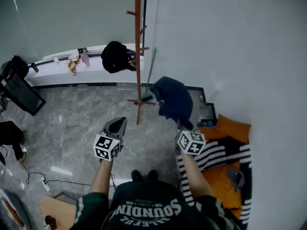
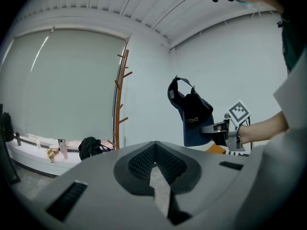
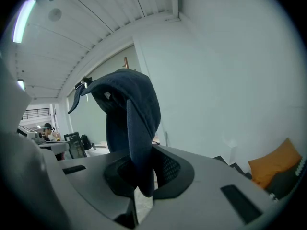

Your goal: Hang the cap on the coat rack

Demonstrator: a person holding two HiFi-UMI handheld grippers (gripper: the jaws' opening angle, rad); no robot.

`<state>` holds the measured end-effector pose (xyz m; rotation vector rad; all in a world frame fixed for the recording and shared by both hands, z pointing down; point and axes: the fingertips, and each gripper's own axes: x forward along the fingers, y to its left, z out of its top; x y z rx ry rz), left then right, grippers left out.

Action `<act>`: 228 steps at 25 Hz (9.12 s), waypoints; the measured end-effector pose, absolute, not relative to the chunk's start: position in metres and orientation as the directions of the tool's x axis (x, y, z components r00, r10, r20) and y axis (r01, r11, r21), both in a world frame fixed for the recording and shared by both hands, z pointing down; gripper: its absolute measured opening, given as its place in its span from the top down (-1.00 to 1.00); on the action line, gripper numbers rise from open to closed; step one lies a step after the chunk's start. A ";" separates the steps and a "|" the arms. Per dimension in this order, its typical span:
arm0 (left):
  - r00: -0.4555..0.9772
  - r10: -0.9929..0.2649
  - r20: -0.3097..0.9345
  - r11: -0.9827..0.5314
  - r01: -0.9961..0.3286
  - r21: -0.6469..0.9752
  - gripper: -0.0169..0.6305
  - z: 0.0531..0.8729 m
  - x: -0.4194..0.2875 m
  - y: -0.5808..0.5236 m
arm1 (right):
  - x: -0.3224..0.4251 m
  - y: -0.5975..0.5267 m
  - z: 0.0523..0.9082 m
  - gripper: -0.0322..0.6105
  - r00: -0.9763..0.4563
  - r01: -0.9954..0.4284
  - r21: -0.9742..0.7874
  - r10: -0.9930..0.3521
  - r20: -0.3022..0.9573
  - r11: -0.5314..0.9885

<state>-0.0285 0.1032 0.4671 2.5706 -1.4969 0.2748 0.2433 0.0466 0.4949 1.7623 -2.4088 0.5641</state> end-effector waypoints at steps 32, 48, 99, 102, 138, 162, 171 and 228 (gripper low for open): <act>0.407 -0.879 0.249 -0.414 -0.910 0.027 0.95 0.475 -0.013 0.108 | 0.268 0.004 0.502 0.85 -0.361 -0.915 -0.294 -0.885 0.293 0.276; 0.487 -0.844 0.227 -0.491 -0.870 0.043 0.95 0.480 -0.071 -0.032 | 0.208 -0.106 0.494 0.85 -0.293 -0.936 -0.280 -0.910 0.292 0.212; 0.642 -0.729 0.238 -0.625 -0.766 0.154 0.95 0.524 -0.076 -0.243 | 0.164 -0.255 0.544 0.85 -0.148 -0.947 -0.317 -0.938 0.315 0.043; 0.644 -0.725 0.245 -0.625 -0.764 0.160 0.95 0.529 -0.076 -0.241 | 0.167 -0.272 0.543 0.85 -0.137 -0.952 -0.303 -0.943 0.302 0.042; 0.579 -0.738 0.347 -0.532 -0.815 0.230 0.95 0.593 -0.127 -0.207 | 0.131 -0.318 0.640 0.85 -0.067 -0.974 -0.225 -0.892 0.446 -0.039; 0.555 -0.742 0.375 -0.505 -0.831 0.232 0.95 0.605 -0.154 -0.198 | 0.057 -0.299 0.721 0.43 -0.255 -0.954 -0.278 -0.801 0.541 0.115; 0.574 -0.731 0.370 -0.528 -0.819 0.225 0.95 0.597 -0.140 -0.195 | 0.055 -0.266 0.723 0.36 -0.270 -0.955 -0.263 -0.780 0.564 0.140; 0.632 -0.743 0.220 -0.632 -0.771 0.079 0.95 0.466 -0.085 -0.202 | 0.048 -0.214 0.483 0.90 -0.470 -0.882 -0.123 -0.859 0.202 0.454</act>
